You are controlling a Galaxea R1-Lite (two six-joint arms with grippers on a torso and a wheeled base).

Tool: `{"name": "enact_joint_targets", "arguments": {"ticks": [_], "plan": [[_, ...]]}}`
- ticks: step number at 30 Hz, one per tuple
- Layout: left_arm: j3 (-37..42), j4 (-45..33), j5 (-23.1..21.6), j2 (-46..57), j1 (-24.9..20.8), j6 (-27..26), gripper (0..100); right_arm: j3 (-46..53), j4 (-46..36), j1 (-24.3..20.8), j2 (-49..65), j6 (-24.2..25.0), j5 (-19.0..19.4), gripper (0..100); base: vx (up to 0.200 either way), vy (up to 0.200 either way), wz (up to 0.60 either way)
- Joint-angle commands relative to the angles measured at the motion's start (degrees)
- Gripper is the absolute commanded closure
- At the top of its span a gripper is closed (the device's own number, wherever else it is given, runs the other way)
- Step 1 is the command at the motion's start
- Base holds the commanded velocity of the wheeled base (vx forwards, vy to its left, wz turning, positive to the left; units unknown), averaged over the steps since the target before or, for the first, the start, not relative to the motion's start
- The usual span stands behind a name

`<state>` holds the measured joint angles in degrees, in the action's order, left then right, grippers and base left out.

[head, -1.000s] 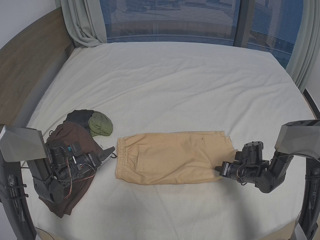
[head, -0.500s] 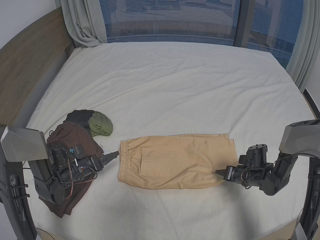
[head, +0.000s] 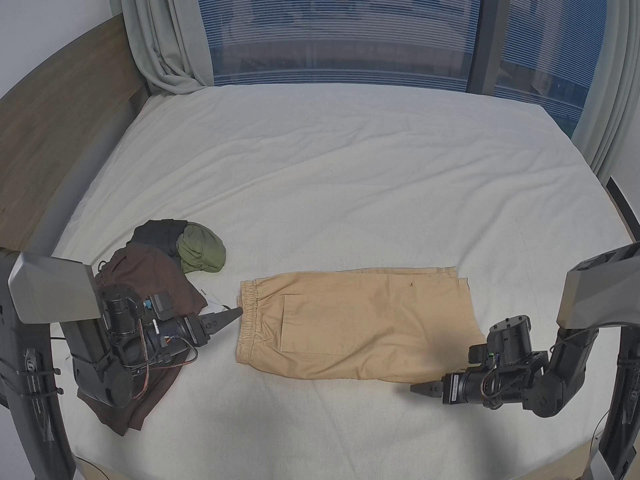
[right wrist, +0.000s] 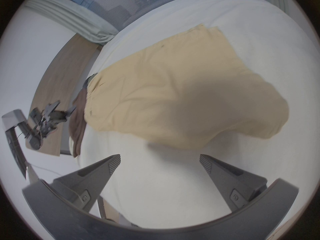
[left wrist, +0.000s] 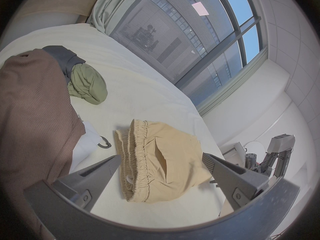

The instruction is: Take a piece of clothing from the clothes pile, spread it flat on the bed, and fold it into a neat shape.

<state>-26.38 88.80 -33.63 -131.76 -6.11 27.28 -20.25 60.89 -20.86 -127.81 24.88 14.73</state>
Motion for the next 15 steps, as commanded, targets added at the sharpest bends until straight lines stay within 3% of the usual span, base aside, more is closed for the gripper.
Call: {"name": "enact_joint_targets", "arguments": {"ticks": [1, 8, 15], "plan": [[-0.2, 0.0, 0.0, -1.8, 0.0, 0.1, 0, 2.1, 0.5, -3.7, 1.9, 0.0, 2.1, 0, 0.000, 0.000, 0.00], [-0.2, 0.1, 0.1, -4.1, -0.3, 0.6, 0, 2.1, 2.0, -8.5, 6.6, 0.2, 6.5, 0, 0.000, 0.000, 0.00], [-0.9, 0.1, 0.2, -7.1, -0.5, 0.4, 0, 2.1, 8.2, -9.0, 9.2, 0.6, 9.9, 0, 0.000, 0.000, 0.00]]}}
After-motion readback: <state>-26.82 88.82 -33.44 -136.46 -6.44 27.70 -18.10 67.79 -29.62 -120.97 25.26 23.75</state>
